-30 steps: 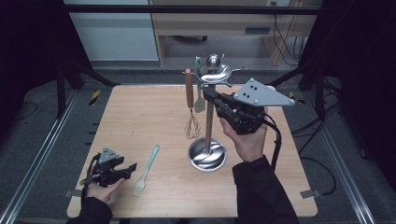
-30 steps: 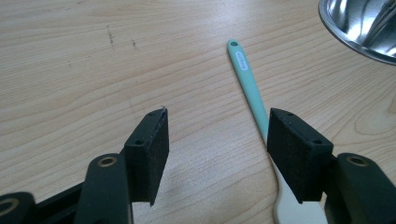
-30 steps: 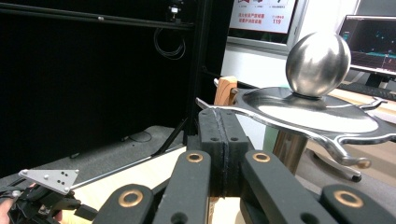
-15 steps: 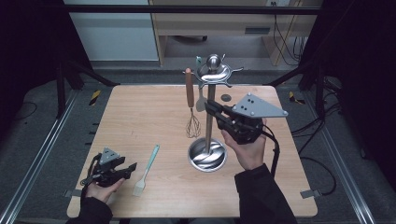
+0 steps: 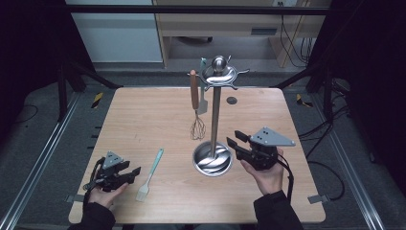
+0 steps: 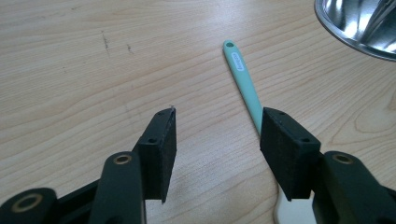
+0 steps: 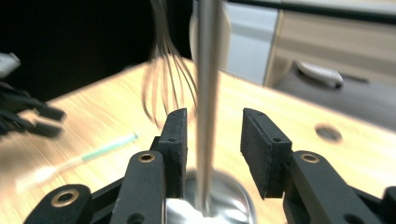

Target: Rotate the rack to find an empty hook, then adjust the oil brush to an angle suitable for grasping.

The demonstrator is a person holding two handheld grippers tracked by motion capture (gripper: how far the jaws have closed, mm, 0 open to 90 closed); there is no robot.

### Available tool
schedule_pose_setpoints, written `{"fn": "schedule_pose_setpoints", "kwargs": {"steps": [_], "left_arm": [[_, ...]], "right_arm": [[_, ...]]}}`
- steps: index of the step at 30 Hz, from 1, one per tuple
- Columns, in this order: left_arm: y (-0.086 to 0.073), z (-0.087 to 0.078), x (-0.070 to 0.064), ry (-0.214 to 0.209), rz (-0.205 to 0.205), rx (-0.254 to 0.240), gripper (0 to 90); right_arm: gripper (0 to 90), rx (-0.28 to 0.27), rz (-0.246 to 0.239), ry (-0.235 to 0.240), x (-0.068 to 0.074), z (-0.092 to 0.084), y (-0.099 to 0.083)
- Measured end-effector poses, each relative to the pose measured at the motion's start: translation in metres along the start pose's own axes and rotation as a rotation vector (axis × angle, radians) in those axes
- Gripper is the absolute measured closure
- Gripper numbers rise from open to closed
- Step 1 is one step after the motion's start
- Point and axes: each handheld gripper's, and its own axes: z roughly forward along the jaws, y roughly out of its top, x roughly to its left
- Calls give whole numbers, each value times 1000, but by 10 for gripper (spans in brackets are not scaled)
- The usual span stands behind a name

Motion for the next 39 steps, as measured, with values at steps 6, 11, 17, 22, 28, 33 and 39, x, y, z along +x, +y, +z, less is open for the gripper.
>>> {"fn": "schedule_pose_setpoints", "kwargs": {"steps": [6,11,17,22,28,33,39], "left_arm": [[3,1,-3,-14,-12,5,437],[5,4,-5,-33,-15,24,439],[9,11,-10,-33,-8,56,452],[11,19,-12,-25,4,96,450],[11,26,-11,-27,3,131,478],[11,29,-14,-27,15,158,525],[10,33,-19,-27,33,182,589]], "right_arm": [[562,72,26,-39,-16,-9,-38],[538,108,59,-68,-29,-20,-64],[501,197,89,-111,-38,-29,-89],[505,201,114,-168,-42,-36,-98],[501,246,123,-192,-44,-36,-103],[501,275,134,-178,-45,-33,-104],[542,286,140,-184,-46,-33,-104]]}}
